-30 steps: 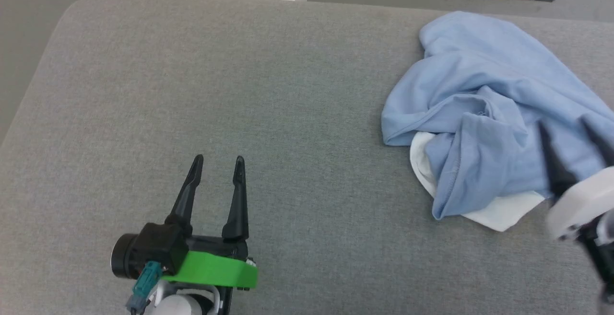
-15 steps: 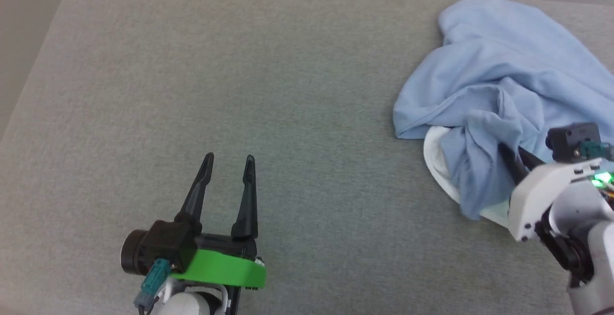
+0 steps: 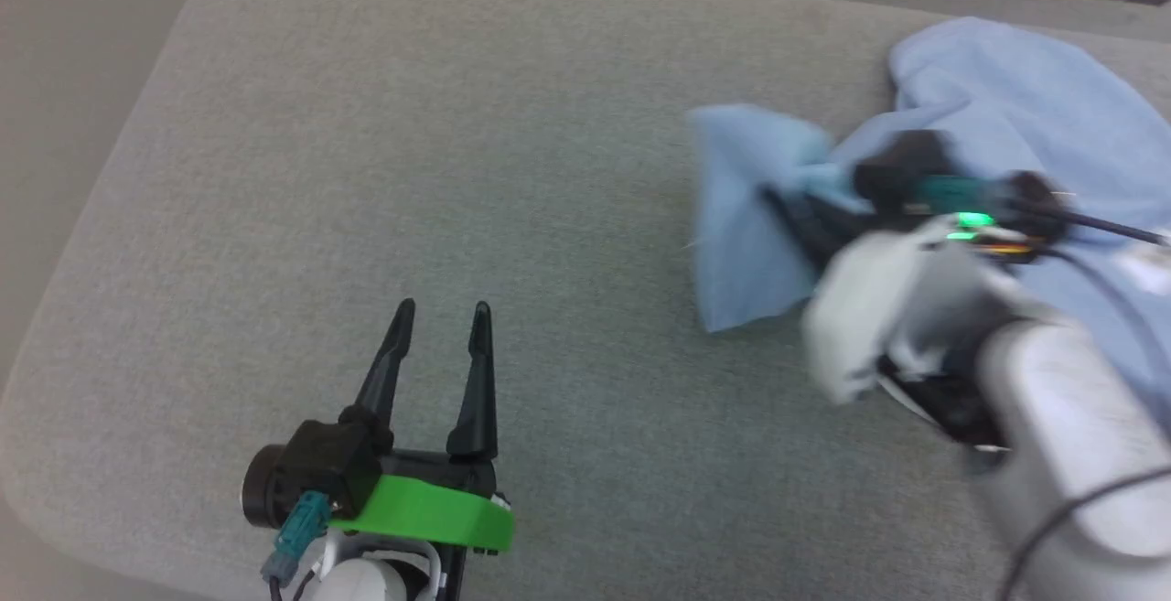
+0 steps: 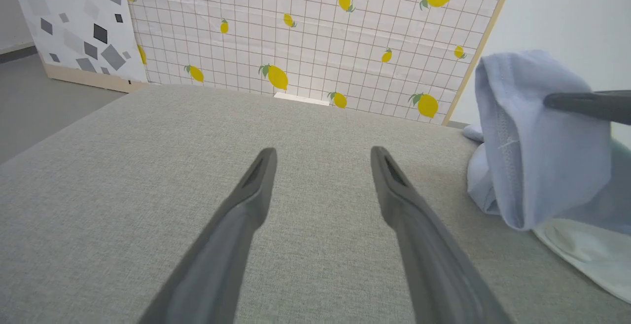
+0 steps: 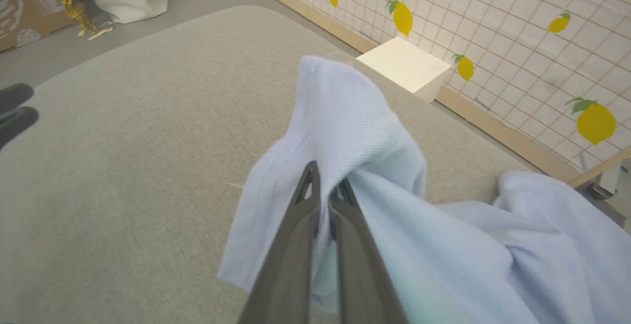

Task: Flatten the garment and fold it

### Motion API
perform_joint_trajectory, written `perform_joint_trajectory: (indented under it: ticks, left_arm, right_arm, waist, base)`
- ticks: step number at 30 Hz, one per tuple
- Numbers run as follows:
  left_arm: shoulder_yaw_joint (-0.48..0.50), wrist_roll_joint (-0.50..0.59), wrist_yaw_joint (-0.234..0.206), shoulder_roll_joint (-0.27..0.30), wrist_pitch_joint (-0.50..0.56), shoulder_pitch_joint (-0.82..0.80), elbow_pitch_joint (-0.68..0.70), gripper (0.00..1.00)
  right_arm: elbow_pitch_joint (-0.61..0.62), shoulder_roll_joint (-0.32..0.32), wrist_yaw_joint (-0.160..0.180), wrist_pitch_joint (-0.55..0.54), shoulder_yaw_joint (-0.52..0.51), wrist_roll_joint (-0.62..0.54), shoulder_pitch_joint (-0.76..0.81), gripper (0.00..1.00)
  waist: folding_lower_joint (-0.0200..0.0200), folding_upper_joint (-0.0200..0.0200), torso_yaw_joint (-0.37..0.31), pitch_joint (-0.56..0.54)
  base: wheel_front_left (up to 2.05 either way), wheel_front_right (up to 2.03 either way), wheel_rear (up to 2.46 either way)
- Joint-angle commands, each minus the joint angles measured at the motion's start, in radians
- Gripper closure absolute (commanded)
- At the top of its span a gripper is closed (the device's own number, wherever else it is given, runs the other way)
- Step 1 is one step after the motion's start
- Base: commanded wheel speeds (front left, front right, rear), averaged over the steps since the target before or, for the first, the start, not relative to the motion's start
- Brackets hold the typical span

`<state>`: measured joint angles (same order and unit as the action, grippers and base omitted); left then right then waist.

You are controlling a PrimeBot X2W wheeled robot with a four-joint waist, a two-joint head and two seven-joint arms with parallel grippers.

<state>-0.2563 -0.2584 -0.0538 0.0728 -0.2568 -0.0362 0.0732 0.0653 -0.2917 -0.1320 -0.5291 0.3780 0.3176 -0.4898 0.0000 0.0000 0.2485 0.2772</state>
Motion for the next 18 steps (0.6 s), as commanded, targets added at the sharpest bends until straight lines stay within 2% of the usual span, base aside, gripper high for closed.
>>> perform_joint_trajectory:
  ticks: [1, 6, 7, 8, 13, 18]
  left_arm:
    - [-0.005, -0.006, 0.003, -0.003, -0.004, -0.010, -0.004, 0.00]
    - [-0.018, -0.015, 0.006, -0.009, -0.004, -0.020, -0.018, 0.00]
    - [-0.020, -0.016, 0.007, -0.010, -0.005, -0.024, -0.021, 0.00]
    - [-0.023, -0.017, 0.009, -0.011, -0.005, -0.028, -0.023, 0.00]
    - [-0.031, -0.021, 0.009, -0.016, -0.005, -0.040, -0.034, 0.00]
    - [-0.019, -0.017, 0.011, -0.016, -0.005, -0.030, -0.046, 0.00]
  right_arm:
    - [-0.027, 0.034, 0.001, 0.000, 0.041, 0.014, -0.027, 1.00]
    - [-0.188, 0.136, 0.001, 0.025, 0.157, 0.021, -0.048, 1.00]
    - [-0.221, 0.151, 0.001, 0.032, 0.163, 0.021, -0.045, 0.14]
    - [-0.260, 0.166, 0.001, 0.041, 0.167, 0.019, -0.041, 0.00]
    - [-0.361, 0.194, 0.001, 0.097, 0.186, -0.001, -0.051, 0.00]
    - [-0.318, 0.182, 0.001, 0.126, 0.159, 0.048, -0.056, 0.00]
  waist:
    - [0.0000, 0.0000, 0.020, 0.016]
    - [0.0000, 0.0000, 0.051, 0.043]
    - [0.0000, 0.0000, 0.055, 0.045]
    - [0.0000, 0.0000, 0.061, 0.047]
    - [0.0000, 0.0000, 0.065, 0.042]
    - [0.0000, 0.0000, 0.029, -0.004]
  base:
    - [0.00, 0.00, 0.00]
    - [0.00, 0.00, 0.00]
    - [0.00, 0.00, 0.00]
    - [0.00, 0.00, 0.00]
    - [0.00, 0.00, 0.00]
    - [0.00, 0.00, 0.00]
